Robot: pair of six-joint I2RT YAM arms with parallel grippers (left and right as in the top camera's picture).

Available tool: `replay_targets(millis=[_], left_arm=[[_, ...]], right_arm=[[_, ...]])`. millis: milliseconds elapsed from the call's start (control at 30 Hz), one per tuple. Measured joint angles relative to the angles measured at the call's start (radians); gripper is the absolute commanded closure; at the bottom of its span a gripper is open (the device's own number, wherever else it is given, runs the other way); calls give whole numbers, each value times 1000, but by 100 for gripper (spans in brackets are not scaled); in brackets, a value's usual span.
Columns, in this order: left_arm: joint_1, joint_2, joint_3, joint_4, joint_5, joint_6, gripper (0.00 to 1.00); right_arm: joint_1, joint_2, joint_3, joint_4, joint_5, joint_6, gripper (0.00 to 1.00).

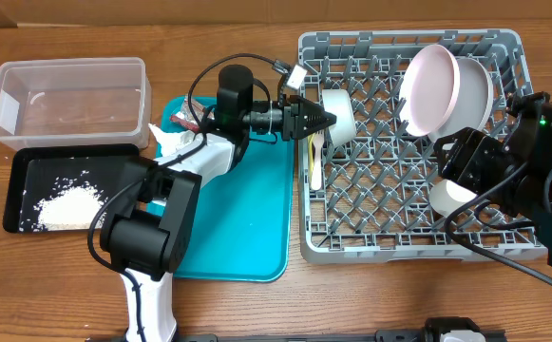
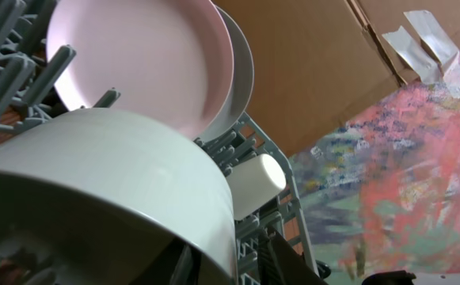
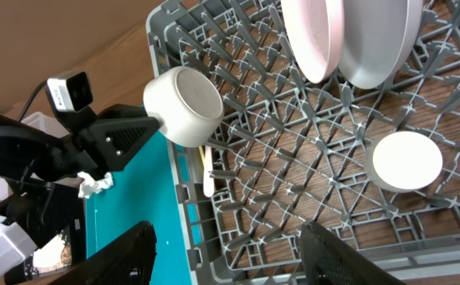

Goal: Sort waste into correct bins and load items into the dishwasher rack
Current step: 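Lower the bowl into the rack's left side and open the left gripper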

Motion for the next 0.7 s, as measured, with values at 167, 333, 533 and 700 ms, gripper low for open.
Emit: replay_targets(millis=[167,333,533,700], left_arm=[[27,1,0,-64,18,0,72],[37,2,0,-131,36,5,66],[38,2,0,-128,63,4,59],[46,3,0,-28,110,-34,0]], right_arm=[[0,0,0,-1,3,0,38],[0,0,0,0,5,0,37],[0,0,0,-2,6,0,37],[0,0,0,-6,6,0,37]])
